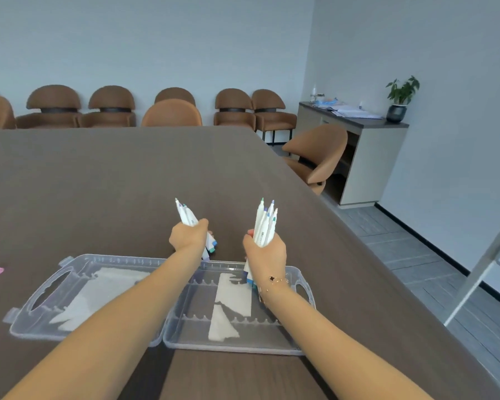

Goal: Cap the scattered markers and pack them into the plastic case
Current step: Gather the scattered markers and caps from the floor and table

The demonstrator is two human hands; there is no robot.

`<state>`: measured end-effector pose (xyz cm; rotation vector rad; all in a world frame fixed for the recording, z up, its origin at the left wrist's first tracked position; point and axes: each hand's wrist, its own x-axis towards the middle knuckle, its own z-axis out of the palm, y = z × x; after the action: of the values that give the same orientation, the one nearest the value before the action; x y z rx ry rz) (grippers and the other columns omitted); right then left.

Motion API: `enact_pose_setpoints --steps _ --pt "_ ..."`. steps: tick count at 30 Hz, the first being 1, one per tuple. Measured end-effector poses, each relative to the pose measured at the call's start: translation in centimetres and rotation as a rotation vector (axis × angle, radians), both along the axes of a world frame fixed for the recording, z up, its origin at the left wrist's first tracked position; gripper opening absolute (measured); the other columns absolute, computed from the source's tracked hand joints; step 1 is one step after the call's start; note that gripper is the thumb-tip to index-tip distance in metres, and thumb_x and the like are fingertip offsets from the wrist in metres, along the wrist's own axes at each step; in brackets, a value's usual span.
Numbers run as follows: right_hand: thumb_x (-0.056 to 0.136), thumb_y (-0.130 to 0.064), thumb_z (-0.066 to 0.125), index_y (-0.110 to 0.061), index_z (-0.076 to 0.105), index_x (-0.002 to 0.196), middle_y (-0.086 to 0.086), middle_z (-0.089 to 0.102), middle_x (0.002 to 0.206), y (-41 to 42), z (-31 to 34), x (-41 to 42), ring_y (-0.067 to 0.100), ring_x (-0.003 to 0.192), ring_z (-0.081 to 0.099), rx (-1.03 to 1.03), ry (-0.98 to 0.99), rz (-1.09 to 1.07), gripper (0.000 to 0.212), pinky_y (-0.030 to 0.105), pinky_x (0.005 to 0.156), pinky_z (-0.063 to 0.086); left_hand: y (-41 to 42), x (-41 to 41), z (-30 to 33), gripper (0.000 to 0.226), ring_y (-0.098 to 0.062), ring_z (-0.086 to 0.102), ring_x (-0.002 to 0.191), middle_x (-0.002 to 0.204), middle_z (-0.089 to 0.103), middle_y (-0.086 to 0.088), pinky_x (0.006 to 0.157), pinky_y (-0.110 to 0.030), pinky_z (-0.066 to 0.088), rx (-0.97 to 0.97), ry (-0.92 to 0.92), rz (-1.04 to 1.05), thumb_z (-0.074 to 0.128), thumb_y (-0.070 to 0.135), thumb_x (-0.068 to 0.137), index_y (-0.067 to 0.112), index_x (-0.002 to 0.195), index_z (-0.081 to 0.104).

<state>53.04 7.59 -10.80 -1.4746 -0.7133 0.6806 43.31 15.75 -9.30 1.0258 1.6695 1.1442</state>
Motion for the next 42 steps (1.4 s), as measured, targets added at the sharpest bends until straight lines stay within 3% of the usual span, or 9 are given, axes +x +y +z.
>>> enact_pose_setpoints --steps 5,10,14,21,28,33,38,40,42 --pt "0.087 -0.018 0.061 -0.023 0.058 0.090 0.002 0.059 0.087 -0.1 -0.1 0.2 0.022 0.086 0.062 -0.064 -0.033 0.054 0.007 0.043 0.077 0.058 -1.0 -1.1 -0.9 0.037 -0.026 0.063 0.094 0.108 0.062 -0.014 0.073 -0.031 0.048 -0.026 -0.016 -0.008 0.061 0.025 0.088 0.002 0.116 0.054" --pt "0.086 -0.017 0.063 -0.009 0.059 0.109 0.007 0.059 0.087 -0.7 0.3 0.8 0.017 0.074 0.058 -0.200 -0.066 0.180 0.025 0.023 0.058 0.051 -2.1 -2.0 -1.4 0.031 -0.020 0.063 0.087 0.098 0.061 -0.007 0.069 -0.029 0.050 -0.093 0.080 -0.140 0.060 0.026 0.087 0.001 0.104 0.053" --pt "0.086 -0.012 0.061 -0.005 0.050 0.113 0.011 0.054 0.083 0.8 2.4 2.6 0.019 0.053 0.054 -0.415 -0.083 0.242 0.030 0.018 0.036 0.043 -1.5 -2.2 0.7 0.031 -0.021 0.058 0.064 0.096 0.060 -0.011 0.046 -0.027 0.043 -0.199 0.338 -0.370 0.059 0.027 0.085 0.004 0.104 0.051" --pt "0.089 -0.014 0.060 -0.004 0.045 0.125 0.016 0.055 0.118 5.3 2.1 1.6 0.028 0.108 0.058 -0.617 -0.655 0.308 0.040 0.029 0.079 0.050 -0.1 -0.1 0.9 0.025 -0.025 0.061 0.081 0.102 0.057 -0.011 0.034 -0.021 0.036 -0.163 0.616 -0.400 0.059 0.020 0.085 0.005 0.105 0.052" --pt "0.084 -0.033 0.067 -0.007 0.050 0.123 0.014 0.055 0.122 7.2 1.4 0.7 0.022 0.101 0.058 -0.701 -0.714 0.296 0.050 0.026 0.070 0.045 0.0 0.6 1.1 0.031 -0.021 0.065 0.094 0.114 0.062 -0.010 0.061 -0.023 0.045 -0.201 0.684 -0.386 0.059 0.022 0.085 0.006 0.112 0.056" --pt "0.086 -0.047 0.061 -0.008 0.053 0.118 0.010 0.052 0.105 6.8 1.3 1.8 0.017 0.084 0.049 -0.655 -0.803 0.317 0.051 0.018 0.056 0.037 0.4 -1.4 1.0 0.034 -0.018 0.058 0.081 0.087 0.056 -0.004 0.054 -0.019 0.041 -0.140 0.659 -0.406 0.060 0.035 0.087 0.006 0.105 0.057" --pt "0.092 -0.045 0.053 -0.014 0.038 0.065 0.002 0.038 0.067 6.1 1.7 2.9 0.010 0.055 0.037 -0.612 -0.933 0.371 0.044 0.018 0.047 0.025 0.5 -2.4 0.5 0.044 -0.011 0.051 0.066 0.067 0.042 0.001 0.052 -0.019 0.038 -0.065 0.645 -0.408 0.057 0.049 0.087 0.008 0.075 0.049" --pt "0.094 -0.042 0.050 -0.016 0.037 0.062 0.001 0.037 0.060 5.6 2.2 3.6 0.009 0.053 0.037 -0.578 -0.989 0.414 0.043 0.018 0.049 0.025 0.6 -2.8 0.5 0.037 -0.018 0.062 0.086 0.081 0.055 -0.004 0.066 -0.025 0.048 -0.049 0.635 -0.400 0.060 0.039 0.089 0.002 0.089 0.059" --pt "0.095 -0.041 0.048 -0.012 0.045 0.067 0.003 0.041 0.061 5.1 2.5 4.4 0.010 0.054 0.039 -0.541 -1.044 0.477 0.040 0.018 0.051 0.029 0.9 -3.4 0.3 0.026 -0.024 0.063 0.099 0.088 0.061 -0.011 0.061 -0.023 0.044 -0.047 0.635 -0.381 0.062 0.027 0.088 0.001 0.088 0.059"
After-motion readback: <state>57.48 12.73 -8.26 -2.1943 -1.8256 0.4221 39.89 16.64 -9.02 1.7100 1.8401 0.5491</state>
